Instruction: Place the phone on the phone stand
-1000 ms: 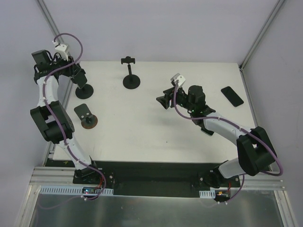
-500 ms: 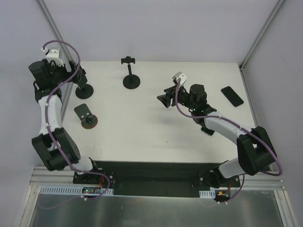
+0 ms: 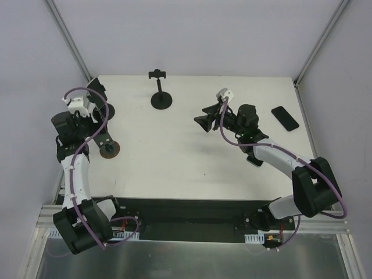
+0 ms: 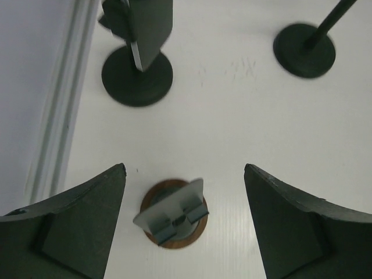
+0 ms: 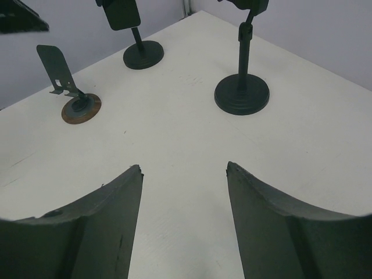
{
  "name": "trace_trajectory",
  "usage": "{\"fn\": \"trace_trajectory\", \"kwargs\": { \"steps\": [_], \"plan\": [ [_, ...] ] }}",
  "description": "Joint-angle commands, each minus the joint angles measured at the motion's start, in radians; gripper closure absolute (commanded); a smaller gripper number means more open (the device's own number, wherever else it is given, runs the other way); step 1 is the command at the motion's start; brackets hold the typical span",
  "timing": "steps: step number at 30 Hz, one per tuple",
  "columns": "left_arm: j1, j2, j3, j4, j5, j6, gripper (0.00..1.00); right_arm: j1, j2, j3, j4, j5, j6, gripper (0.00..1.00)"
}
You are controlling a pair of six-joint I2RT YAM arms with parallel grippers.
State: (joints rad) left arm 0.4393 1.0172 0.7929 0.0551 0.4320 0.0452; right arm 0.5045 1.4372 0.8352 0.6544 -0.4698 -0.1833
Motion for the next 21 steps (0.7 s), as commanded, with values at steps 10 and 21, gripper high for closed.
{"fn": "trace_trajectory", "kwargs": {
  "steps": [10,21],
  "plan": [
    [-0.033,0.116,0.002,-0.230,-0.029,0.378,0.14,-0.015,-0.089,-0.067,0.203,-0.151,0.022,0.37],
    [-0.014,0.121,-0.038,-0.221,-0.070,0.404,0.65,-0.027,-0.084,-0.074,0.238,-0.165,0.044,0.37]
  ]
}}
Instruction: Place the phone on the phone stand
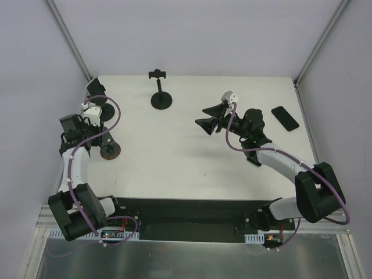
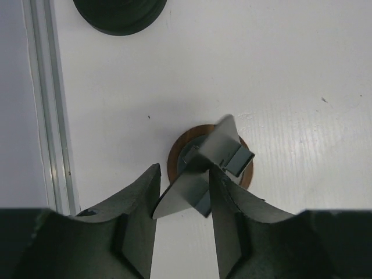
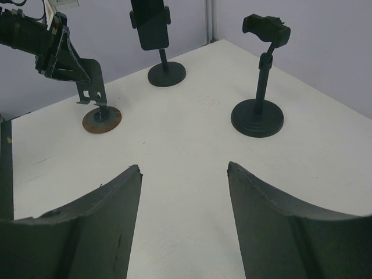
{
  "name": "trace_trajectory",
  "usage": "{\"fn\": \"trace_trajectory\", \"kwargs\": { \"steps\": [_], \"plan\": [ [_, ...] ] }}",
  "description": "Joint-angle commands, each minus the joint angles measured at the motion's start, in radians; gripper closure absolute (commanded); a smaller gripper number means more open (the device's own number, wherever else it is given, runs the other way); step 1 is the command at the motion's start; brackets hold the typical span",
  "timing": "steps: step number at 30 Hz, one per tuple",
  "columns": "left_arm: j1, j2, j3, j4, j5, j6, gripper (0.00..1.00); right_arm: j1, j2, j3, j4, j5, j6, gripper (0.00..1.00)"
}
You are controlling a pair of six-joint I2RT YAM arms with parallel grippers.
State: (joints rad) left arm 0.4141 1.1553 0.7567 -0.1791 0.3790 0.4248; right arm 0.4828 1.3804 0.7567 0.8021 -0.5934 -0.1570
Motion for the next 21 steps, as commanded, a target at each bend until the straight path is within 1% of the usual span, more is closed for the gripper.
{"fn": "trace_trajectory", "kwargs": {
  "steps": [1,3,4,6,7,10,12,13,15,16,17,19,20,21],
  "plan": [
    [0.012,-0.016,-0.005,0.018,-0.022,0.023,0.73,-0.007,-0.027,0.004,0.092,-0.042,0.017,0.37],
    [0.020,-0.009,0.000,0.026,-0.028,0.009,0.83,-0.007,-0.026,0.003,0.094,-0.040,0.017,0.37],
    [0.026,-0.006,0.001,0.030,-0.020,0.000,0.89,-0.007,-0.026,0.003,0.094,-0.040,0.019,0.37],
    [0.043,-0.011,-0.003,0.043,-0.012,-0.004,0.93,-0.007,-0.023,0.004,0.095,-0.042,0.020,0.36],
    [0.049,-0.014,-0.010,0.061,-0.006,-0.003,1.00,-0.007,-0.021,0.004,0.095,-0.043,0.022,0.36],
    [0.080,-0.014,-0.007,0.105,0.009,0.014,1.00,-0.009,-0.015,0.006,0.100,-0.045,0.025,0.36],
    [0.116,0.000,0.003,0.134,0.050,0.002,1.00,-0.007,-0.006,0.009,0.100,-0.045,0.025,0.36],
    [0.167,0.021,0.016,0.168,0.107,-0.009,1.00,-0.010,-0.001,0.012,0.100,-0.045,0.028,0.36],
    [0.216,0.052,0.039,0.176,0.176,-0.024,1.00,-0.012,0.005,0.013,0.100,-0.045,0.030,0.36],
    [0.256,0.091,0.068,0.205,0.219,-0.029,1.00,-0.016,0.008,0.013,0.100,-0.046,0.030,0.36],
    [0.276,0.115,0.087,0.205,0.301,-0.034,1.00,-0.019,0.008,0.013,0.100,-0.046,0.031,0.36],
    [0.299,0.186,0.140,0.205,0.377,-0.053,1.00,-0.024,0.008,0.015,0.100,-0.049,0.031,0.36],
    [0.308,0.207,0.154,0.211,0.436,-0.055,1.00,-0.026,0.009,0.016,0.100,-0.051,0.033,0.36],
    [0.308,0.224,0.165,0.211,0.455,-0.052,1.00,-0.029,0.009,0.016,0.100,-0.051,0.033,0.36]
  ]
}}
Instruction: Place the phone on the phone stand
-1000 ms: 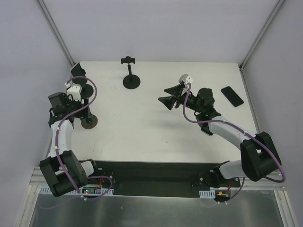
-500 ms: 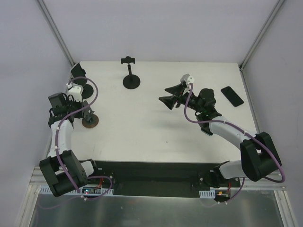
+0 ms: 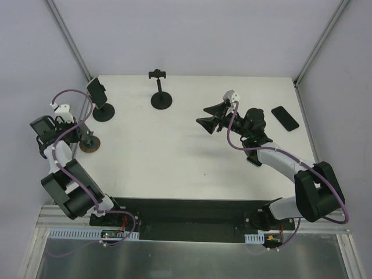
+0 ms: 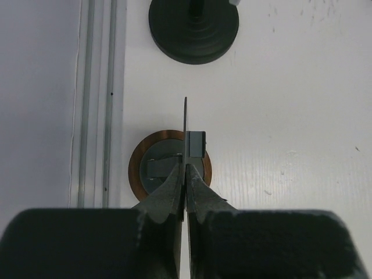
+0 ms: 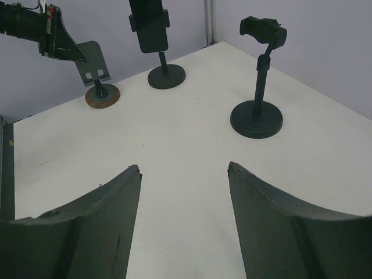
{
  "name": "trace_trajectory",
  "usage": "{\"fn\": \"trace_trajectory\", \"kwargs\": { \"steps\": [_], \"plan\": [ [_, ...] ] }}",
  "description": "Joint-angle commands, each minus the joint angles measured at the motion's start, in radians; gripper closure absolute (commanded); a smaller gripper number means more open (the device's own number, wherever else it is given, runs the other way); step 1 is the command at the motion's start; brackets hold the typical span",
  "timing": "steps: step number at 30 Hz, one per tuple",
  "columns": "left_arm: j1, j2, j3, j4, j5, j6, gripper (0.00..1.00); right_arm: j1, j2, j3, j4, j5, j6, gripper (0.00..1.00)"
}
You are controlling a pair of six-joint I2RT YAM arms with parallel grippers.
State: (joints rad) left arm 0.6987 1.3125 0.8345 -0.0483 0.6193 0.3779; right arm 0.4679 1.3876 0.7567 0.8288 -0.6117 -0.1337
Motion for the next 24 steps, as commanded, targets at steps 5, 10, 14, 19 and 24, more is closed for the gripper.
{"fn": "trace_trajectory", "kwargs": {
  "steps": [5,10,14,19,24],
  "plan": [
    [0.030,0.149,0.147,0.096,0.283,0.003,1.00,-0.018,0.007,0.021,0.067,-0.037,0.014,0.36],
    [0.038,0.202,0.150,0.111,0.353,-0.025,1.00,-0.021,0.014,0.035,0.067,-0.042,0.025,0.36],
    [0.041,0.189,0.083,0.221,0.353,-0.083,1.00,-0.021,0.017,0.038,0.067,-0.042,0.029,0.36],
    [0.041,0.185,0.035,0.346,0.361,-0.217,1.00,-0.021,0.011,0.033,0.069,-0.040,0.029,0.36],
    [0.041,0.160,-0.063,0.568,0.344,-0.355,1.00,-0.021,0.010,0.029,0.069,-0.036,0.029,0.36]
  ]
}}
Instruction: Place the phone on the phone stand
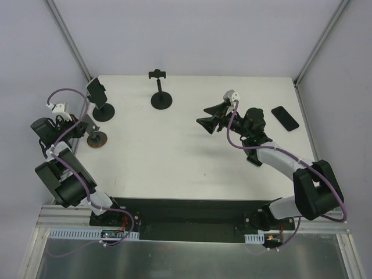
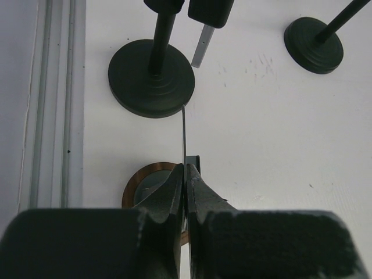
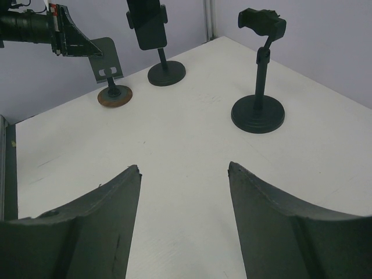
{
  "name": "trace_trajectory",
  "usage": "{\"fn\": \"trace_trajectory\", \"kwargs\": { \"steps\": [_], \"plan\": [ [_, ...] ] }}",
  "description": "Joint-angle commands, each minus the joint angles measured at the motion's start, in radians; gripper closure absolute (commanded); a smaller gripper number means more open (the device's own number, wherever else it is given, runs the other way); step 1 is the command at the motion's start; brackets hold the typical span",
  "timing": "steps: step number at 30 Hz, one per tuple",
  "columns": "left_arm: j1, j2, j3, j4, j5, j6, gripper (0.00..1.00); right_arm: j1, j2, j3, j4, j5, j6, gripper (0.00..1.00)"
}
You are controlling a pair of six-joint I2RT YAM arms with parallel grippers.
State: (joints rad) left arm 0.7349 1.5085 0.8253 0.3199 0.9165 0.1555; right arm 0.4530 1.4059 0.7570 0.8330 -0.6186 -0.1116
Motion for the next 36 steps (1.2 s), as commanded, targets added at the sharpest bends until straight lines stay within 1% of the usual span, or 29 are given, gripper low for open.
{"fn": "trace_trajectory", "kwargs": {
  "steps": [1,5,6,10,16,17,18,19,20,21,23,24,26,27,28,29,30,31,32,33,34,35,36],
  "plan": [
    [0.003,-0.034,-0.054,0.202,0.048,-0.132,1.00,-0.007,-0.007,0.028,0.064,-0.029,0.006,0.36],
    [0.003,-0.036,-0.049,0.179,0.044,-0.111,1.00,-0.007,-0.008,0.028,0.064,-0.027,0.006,0.36],
    [0.003,-0.033,-0.052,0.195,0.060,-0.126,1.00,-0.007,-0.010,0.030,0.064,-0.027,0.006,0.36],
    [0.001,-0.033,-0.103,0.304,0.041,-0.181,1.00,-0.007,-0.007,0.028,0.067,-0.029,0.007,0.36],
    [0.001,-0.033,-0.092,0.294,0.058,-0.168,1.00,-0.007,-0.008,0.028,0.067,-0.029,0.007,0.36],
    [0.001,-0.034,-0.091,0.288,0.064,-0.172,0.97,-0.005,-0.007,0.028,0.067,-0.030,0.007,0.36],
    [0.001,-0.044,-0.081,0.272,0.070,-0.178,0.91,-0.005,-0.007,0.030,0.066,-0.030,0.009,0.35],
    [0.001,-0.047,-0.075,0.253,0.076,-0.178,0.81,-0.007,-0.007,0.028,0.066,-0.030,0.007,0.36],
    [0.000,-0.050,-0.069,0.223,0.079,-0.180,0.59,-0.007,-0.007,0.030,0.066,-0.029,0.009,0.36],
    [0.001,-0.059,-0.066,0.209,0.075,-0.177,0.54,-0.007,-0.007,0.030,0.066,-0.029,0.009,0.36],
    [0.006,-0.080,-0.077,0.196,0.058,-0.172,0.46,-0.005,-0.007,0.030,0.067,-0.030,0.007,0.36],
    [0.008,-0.105,-0.092,0.199,0.035,-0.174,0.41,-0.007,-0.008,0.030,0.067,-0.030,0.009,0.36],
    [0.009,-0.128,-0.103,0.206,0.018,-0.188,0.37,-0.007,-0.010,0.030,0.066,-0.032,0.007,0.36],
    [0.009,-0.163,-0.112,0.212,-0.034,-0.215,0.32,-0.005,-0.010,0.030,0.066,-0.030,0.009,0.36],
    [0.009,-0.189,-0.124,0.229,-0.086,-0.243,0.31,-0.007,-0.013,0.030,0.066,-0.027,0.009,0.36],
    [0.009,-0.221,-0.144,0.266,-0.138,-0.323,0.31,-0.005,-0.013,0.027,0.066,-0.026,0.007,0.36],
    [0.009,-0.299,-0.185,0.304,-0.260,-0.371,0.33,-0.007,-0.016,0.025,0.060,-0.020,0.006,0.36],
    [0.006,-0.345,-0.198,0.286,-0.333,-0.420,0.35,-0.008,-0.016,0.025,0.055,-0.012,0.004,0.35],
    [-0.002,-0.399,-0.206,0.231,-0.408,-0.506,0.36,-0.013,-0.016,0.025,0.045,-0.007,-0.002,0.35],
    [-0.046,-0.526,-0.200,0.155,-0.620,-0.542,0.37,-0.017,-0.012,0.028,0.020,0.003,-0.011,0.35],
    [-0.077,-0.591,-0.195,-0.011,-0.687,-0.560,0.40,-0.023,-0.010,0.033,0.006,0.029,-0.013,0.35],
    [-0.125,-0.646,-0.186,-0.066,-0.744,-0.556,0.40,-0.042,-0.007,0.034,-0.003,0.043,-0.002,0.34],
    [-0.241,-0.727,-0.166,-0.105,-0.784,-0.533,0.40,-0.053,-0.001,0.038,-0.015,0.054,0.027,0.34]
  ]
}}
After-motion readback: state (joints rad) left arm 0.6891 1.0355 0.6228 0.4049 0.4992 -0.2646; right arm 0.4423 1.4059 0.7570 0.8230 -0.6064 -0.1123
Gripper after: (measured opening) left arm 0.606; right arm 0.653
